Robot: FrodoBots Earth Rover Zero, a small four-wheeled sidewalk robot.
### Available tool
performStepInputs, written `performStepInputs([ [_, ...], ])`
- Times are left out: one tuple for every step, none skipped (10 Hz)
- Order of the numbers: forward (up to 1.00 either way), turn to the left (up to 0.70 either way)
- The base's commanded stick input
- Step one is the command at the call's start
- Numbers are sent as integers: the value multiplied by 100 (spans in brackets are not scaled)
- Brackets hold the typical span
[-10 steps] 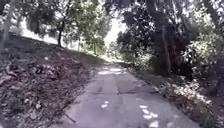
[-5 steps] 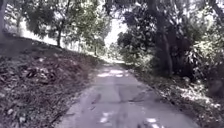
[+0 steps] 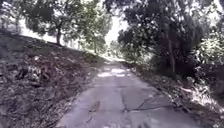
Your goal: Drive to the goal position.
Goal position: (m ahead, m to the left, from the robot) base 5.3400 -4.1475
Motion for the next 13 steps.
performStepInputs([
  [50,0],
  [50,0],
  [50,0],
  [50,0],
  [50,0],
  [50,0],
  [50,0],
  [50,12],
  [50,-48],
  [50,-35],
  [50,-26],
  [50,-7],
  [50,5],
])
